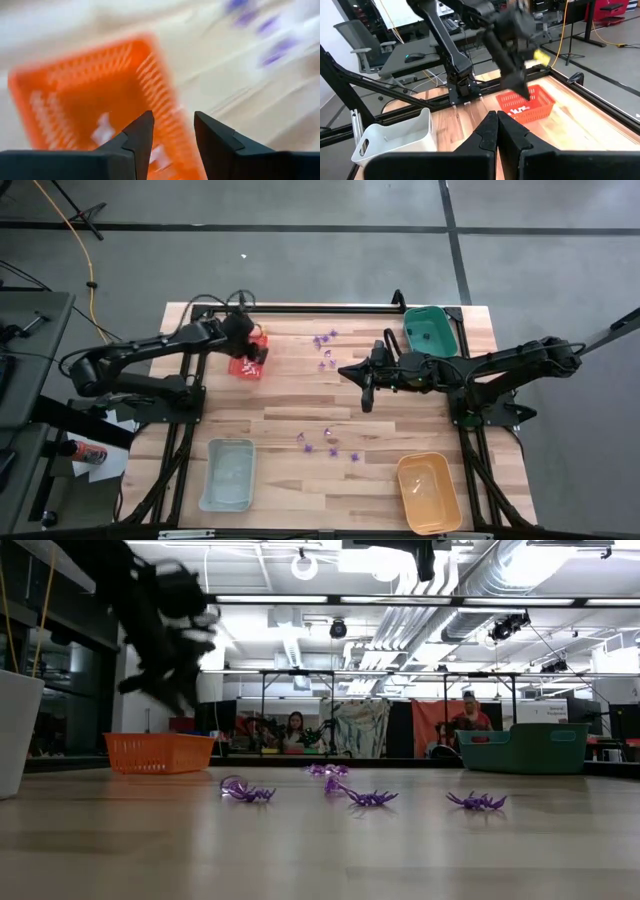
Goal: Sort Halloween decoration
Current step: Put the violet hat toy into the gray bin
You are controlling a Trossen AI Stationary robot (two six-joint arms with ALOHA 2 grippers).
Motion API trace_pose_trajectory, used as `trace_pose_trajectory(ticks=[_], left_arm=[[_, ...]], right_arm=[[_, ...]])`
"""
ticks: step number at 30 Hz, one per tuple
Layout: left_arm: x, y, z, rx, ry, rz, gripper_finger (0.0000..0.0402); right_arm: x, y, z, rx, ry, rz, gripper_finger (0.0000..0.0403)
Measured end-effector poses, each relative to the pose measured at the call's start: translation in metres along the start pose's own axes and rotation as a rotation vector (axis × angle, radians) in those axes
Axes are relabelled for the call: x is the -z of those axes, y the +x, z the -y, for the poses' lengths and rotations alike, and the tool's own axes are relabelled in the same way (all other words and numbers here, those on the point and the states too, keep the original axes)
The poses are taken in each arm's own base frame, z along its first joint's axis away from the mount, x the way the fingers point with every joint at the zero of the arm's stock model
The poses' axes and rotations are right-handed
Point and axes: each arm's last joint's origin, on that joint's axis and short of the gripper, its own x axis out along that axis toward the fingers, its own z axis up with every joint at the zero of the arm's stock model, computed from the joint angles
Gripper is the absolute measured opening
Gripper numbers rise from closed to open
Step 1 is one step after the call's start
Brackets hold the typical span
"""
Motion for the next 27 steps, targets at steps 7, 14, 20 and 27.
trace_pose_trajectory(ticks=[7, 14, 20, 27], left_arm=[[-0.032, -0.074, 0.037, 0.451, 0.152, 0.504, 0.0119], [-0.010, -0.132, 0.078, 0.839, 0.442, 0.805, 0.0047], [0.025, -0.135, 0.109, 0.918, 0.517, 0.746, 0.0006], [0.050, -0.126, 0.140, 0.904, 0.590, 0.773, 0.0001]], right_arm=[[-0.010, 0.000, -0.002, -0.024, -0.002, 0.097, 0.0000], [-0.016, -0.001, -0.004, -0.037, -0.034, 0.163, 0.0000], [-0.017, -0.003, -0.005, -0.093, -0.061, 0.155, 0.0000], [-0.024, -0.014, -0.005, -0.130, -0.107, 0.175, 0.0000]])
